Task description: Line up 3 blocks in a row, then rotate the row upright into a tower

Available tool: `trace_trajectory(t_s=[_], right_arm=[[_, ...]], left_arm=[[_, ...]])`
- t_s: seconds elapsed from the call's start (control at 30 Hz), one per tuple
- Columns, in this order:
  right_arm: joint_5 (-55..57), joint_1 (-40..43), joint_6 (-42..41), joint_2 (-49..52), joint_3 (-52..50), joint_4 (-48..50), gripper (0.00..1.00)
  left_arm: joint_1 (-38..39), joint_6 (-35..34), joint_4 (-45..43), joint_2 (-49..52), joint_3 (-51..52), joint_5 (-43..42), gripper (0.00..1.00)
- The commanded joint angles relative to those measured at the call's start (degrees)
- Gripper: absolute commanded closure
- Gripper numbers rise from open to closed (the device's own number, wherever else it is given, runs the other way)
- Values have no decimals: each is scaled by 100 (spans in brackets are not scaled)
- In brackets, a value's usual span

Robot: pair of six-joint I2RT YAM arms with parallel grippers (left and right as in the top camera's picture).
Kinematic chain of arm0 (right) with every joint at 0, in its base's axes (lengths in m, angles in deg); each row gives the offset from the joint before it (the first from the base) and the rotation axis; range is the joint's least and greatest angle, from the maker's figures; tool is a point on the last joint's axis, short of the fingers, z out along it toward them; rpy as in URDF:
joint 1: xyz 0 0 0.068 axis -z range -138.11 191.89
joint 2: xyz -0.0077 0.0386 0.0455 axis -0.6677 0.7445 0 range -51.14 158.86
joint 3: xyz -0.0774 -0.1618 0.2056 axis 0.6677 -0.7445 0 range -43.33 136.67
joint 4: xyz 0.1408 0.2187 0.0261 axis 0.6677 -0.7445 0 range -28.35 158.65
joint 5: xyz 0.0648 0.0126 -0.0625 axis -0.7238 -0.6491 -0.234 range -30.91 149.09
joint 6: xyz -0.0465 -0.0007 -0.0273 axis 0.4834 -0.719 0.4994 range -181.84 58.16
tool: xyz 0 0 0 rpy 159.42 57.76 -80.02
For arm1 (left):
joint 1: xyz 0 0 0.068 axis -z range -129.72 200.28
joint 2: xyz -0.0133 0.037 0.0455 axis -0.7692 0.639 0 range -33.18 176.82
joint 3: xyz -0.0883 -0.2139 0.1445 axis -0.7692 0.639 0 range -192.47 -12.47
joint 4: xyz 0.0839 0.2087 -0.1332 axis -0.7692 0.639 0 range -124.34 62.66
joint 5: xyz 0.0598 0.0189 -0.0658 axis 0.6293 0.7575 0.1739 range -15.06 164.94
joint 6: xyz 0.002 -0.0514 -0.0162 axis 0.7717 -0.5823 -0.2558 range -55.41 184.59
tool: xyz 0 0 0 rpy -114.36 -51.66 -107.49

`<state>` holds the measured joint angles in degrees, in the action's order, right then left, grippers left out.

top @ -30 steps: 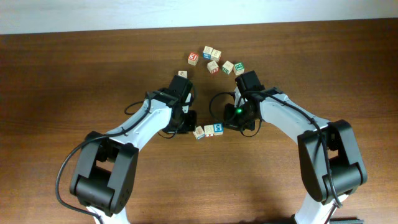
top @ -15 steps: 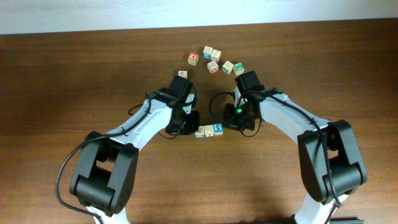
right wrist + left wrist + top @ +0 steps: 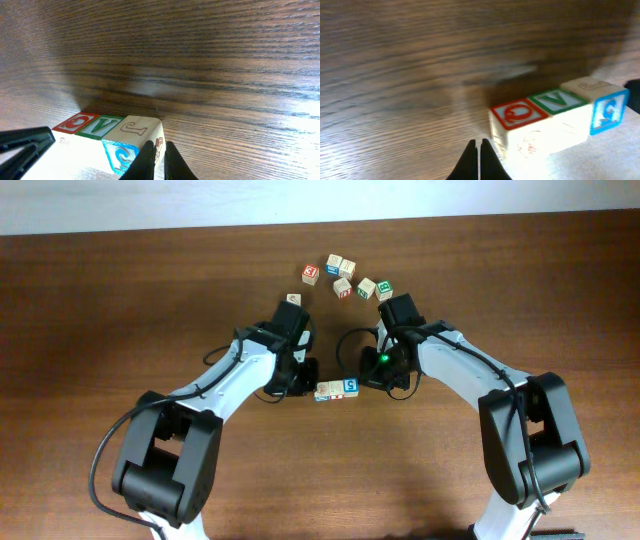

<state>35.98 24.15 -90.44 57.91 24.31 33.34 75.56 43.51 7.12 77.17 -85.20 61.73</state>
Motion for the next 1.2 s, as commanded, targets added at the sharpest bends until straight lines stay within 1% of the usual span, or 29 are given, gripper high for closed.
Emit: trace_trajectory(t_s=[0.0,0.13,0.27,0.37,0.53,0.67,0.73,0.9,1.17], right_arm=[[-68,-24,-42,98,-22,-44,91],[-63,11,-42,98,-13,-72,91],[-26,107,2,98,-13,-181,91],[-61,127,227,98,-13,-291,91],[-247,127,494,98,-9,-343,92],[-463,125,750,98,-9,-280,96],[-542,125,870,98,-7,-278,96],[-649,120,981,98,-7,-273,96],[-669,120,999,98,-9,-295,96]], left_arm=[[-205,-146,116,-155,48,26,97],[-181,-214,284,-155,48,-116,96],[-153,-632,273,-155,48,-164,97],[-153,-765,254,-155,48,-160,100],[-142,-780,168,-155,48,-162,100],[-136,-780,142,-155,48,-162,100],[-136,-780,120,-155,48,-162,100],[-66,-776,-37,-155,48,-247,100],[260,-758,-332,-155,48,-223,100]])
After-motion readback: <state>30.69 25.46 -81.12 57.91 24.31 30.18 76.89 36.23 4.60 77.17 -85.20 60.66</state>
